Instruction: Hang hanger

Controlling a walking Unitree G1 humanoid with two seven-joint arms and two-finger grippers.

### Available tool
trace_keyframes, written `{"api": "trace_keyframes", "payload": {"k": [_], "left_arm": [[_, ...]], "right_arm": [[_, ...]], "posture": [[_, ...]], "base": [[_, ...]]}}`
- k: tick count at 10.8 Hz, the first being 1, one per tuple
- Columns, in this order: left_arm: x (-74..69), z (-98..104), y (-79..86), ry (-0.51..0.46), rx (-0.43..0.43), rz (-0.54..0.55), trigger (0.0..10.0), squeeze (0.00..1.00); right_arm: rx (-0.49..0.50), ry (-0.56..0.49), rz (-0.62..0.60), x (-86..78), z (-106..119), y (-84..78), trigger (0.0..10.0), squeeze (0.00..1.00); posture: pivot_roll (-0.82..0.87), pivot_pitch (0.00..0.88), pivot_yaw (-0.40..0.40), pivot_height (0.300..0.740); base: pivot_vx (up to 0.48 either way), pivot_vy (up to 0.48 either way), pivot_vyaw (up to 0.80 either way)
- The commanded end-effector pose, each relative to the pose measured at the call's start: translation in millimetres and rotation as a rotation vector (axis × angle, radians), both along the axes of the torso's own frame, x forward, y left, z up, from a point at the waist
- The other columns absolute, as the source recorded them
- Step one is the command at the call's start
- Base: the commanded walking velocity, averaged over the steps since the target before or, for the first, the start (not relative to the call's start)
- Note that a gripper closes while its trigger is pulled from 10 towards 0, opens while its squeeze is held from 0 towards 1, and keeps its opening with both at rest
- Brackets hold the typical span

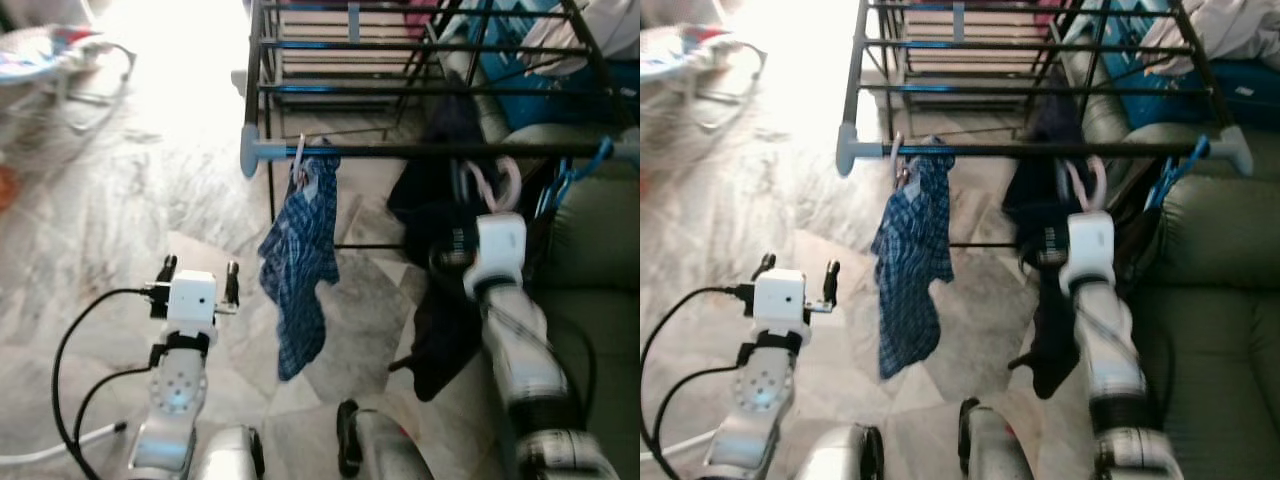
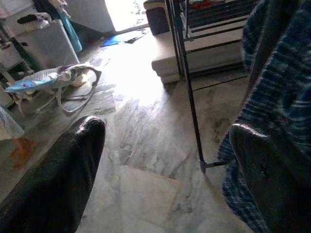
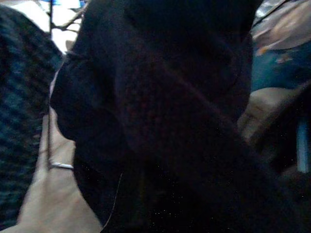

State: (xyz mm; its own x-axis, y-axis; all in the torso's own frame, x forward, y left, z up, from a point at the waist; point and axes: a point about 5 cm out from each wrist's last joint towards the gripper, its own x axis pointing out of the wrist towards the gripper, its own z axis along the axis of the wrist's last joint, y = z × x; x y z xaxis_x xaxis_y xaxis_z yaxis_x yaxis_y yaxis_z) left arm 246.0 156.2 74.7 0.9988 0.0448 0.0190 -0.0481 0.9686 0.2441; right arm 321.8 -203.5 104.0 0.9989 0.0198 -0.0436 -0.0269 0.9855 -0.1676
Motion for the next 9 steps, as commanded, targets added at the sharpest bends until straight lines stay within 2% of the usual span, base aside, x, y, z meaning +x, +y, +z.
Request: {"api": "trace_keyframes", "payload": {"k": [1,3,5,9], "left_arm": [[-1.2,-1.1,-1.5,0.011,0.003,-0.005,10.0,0.0],[-1.8,-1.2,-1.1,0.015,0.008,-0.008,10.0,0.0],[-2.3,-1.8,-0.3,0.02,0.023,-0.001,10.0,0.0],[-2.3,1.0,3.9,0.008,0.017,0.013,10.0,0.0]], "right_arm": [[0.004,0.042,0.024,4.0,-2.4,0.8,10.0,0.0],[-0.033,0.121,0.023,23.8,-1.4,5.2,10.0,0.0],[0.036,0.165,0.003,37.4,2.1,5.6,10.0,0.0],[0.029,0.057,0.028,46.5,18.5,10.9,10.0,0.0]], "posture": [[0.01,0.197,-0.035,0.74],[0.01,0.204,-0.035,0.74],[0.03,0.204,-0.041,0.74],[0.04,0.203,-0.042,0.74]], "base": [[0.0,0.0,0.0],[0.0,0.0,0.0],[0.0,0.0,0.0],[0.0,0.0,0.0]]}}
